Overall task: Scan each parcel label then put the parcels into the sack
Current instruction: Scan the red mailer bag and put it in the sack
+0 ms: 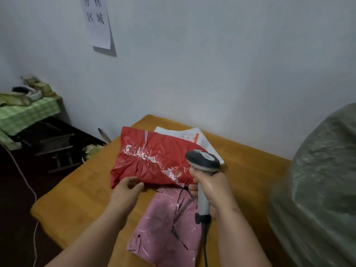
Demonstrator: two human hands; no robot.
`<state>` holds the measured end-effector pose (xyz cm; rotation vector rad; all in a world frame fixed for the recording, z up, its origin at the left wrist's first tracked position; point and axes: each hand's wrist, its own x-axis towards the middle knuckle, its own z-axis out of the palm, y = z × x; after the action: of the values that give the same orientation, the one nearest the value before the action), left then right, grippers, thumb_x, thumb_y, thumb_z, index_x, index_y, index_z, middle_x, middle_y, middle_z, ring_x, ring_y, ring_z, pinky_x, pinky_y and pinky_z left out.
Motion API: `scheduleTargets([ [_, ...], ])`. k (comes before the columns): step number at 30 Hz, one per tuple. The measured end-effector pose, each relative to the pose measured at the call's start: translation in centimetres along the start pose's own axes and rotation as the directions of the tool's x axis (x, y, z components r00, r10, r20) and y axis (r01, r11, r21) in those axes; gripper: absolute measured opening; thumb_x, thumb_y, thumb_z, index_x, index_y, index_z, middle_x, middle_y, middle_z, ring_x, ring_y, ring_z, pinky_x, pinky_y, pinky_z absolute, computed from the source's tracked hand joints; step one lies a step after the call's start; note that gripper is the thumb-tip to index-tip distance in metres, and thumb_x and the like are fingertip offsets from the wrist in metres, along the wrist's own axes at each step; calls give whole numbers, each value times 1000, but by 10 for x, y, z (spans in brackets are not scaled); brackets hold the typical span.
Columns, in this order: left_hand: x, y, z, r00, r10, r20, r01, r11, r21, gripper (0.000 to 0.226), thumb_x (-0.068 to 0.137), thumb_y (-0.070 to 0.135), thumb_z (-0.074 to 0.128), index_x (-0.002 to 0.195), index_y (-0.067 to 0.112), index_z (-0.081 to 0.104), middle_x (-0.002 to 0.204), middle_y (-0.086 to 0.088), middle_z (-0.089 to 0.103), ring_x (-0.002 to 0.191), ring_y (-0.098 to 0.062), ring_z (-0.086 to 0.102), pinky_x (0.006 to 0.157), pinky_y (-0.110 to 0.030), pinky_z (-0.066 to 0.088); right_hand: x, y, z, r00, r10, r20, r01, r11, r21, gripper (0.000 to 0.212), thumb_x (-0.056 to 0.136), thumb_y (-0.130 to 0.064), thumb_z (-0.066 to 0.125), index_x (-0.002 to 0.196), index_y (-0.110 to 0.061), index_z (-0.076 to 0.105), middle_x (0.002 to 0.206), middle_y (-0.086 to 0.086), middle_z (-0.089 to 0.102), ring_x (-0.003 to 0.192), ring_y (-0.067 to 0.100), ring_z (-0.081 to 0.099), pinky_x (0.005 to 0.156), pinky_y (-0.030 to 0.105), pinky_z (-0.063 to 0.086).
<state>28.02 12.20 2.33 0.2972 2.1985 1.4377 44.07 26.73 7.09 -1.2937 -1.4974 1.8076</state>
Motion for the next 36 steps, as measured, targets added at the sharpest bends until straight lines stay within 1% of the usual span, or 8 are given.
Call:
scheduleTargets([
  [8, 97, -9, 14, 995, -19, -102, 19, 1000, -5, 67, 73, 28, 72, 137, 16, 53, 137, -16, 49, 118, -38, 56, 99, -57, 49, 53, 19, 26, 990, 121, -76, -122, 992, -15, 22, 84, -26, 80, 76, -7, 71, 60, 7, 72, 52, 16, 68, 51, 26, 54],
  [13, 159, -10, 4, 936, -25, -352, 79, 987, 141, 96, 72, 32, 84, 152, 19, 32, 154, -16, 33, 142, -36, 33, 116, -51, 29, 74, 29, 46, 977, 156, -147, -163, 986, -36, 19, 84, -29, 80, 82, -12, 73, 64, 4, 75, 57, 16, 72, 63, 32, 61],
  [19, 206, -16, -1, 976, -199, -85, 189, 976, -107, 114, 74, 32, 87, 158, 25, 10, 157, -13, 34, 137, -38, 42, 110, -58, 38, 91, 36, 72, 961, 182, -206, -185, 983, 4, 22, 84, -33, 80, 87, -12, 75, 69, 4, 77, 66, 20, 76, 68, 37, 62],
  [22, 212, -14, -1, 965, -260, -33, 253, 956, -147, 95, 74, 21, 87, 150, 16, 31, 141, -16, 53, 115, -37, 59, 100, -53, 48, 90, 41, 86, 950, 210, -232, -203, 978, 54, 18, 85, -29, 79, 85, -12, 75, 68, 6, 76, 62, 18, 74, 57, 28, 55],
  [25, 212, -16, -2, 951, -309, 17, 304, 921, -243, 31, 76, 5, 81, 100, 14, 62, 106, -16, 71, 80, -30, 68, 73, -39, 56, 85, 42, 90, 943, 199, -267, -188, 980, 66, 12, 86, -26, 79, 82, -16, 75, 67, 4, 76, 59, 14, 73, 50, 23, 52],
  [29, 201, -7, -3, 962, -248, 111, 272, 887, -373, 21, 83, 4, 75, 97, 17, 69, 91, -13, 74, 79, -34, 71, 75, -44, 58, 79, 36, 85, 942, 171, -290, -165, 985, 47, 15, 85, -30, 79, 82, -16, 75, 68, 4, 76, 64, 17, 74, 68, 38, 63],
  [32, 180, 12, -7, 992, -99, 82, 125, 896, -426, 16, 87, 6, 72, 92, 21, 71, 90, -11, 75, 82, -35, 71, 76, -44, 58, 70, 28, 82, 949, 140, -284, -133, 990, 44, 19, 83, -36, 80, 85, -17, 77, 72, 4, 77, 75, 23, 76, 82, 49, 62],
  [36, 142, 43, -16, 947, 282, -153, -315, 907, -279, 16, 91, 13, 67, 81, 26, 70, 92, -12, 70, 87, -26, 68, 80, -43, 56, 50, 15, 68, 948, 69, -310, -15, 985, 172, 14, 86, -22, 79, 92, -11, 73, 68, -1, 76, 60, 14, 74, 51, 28, 59],
])
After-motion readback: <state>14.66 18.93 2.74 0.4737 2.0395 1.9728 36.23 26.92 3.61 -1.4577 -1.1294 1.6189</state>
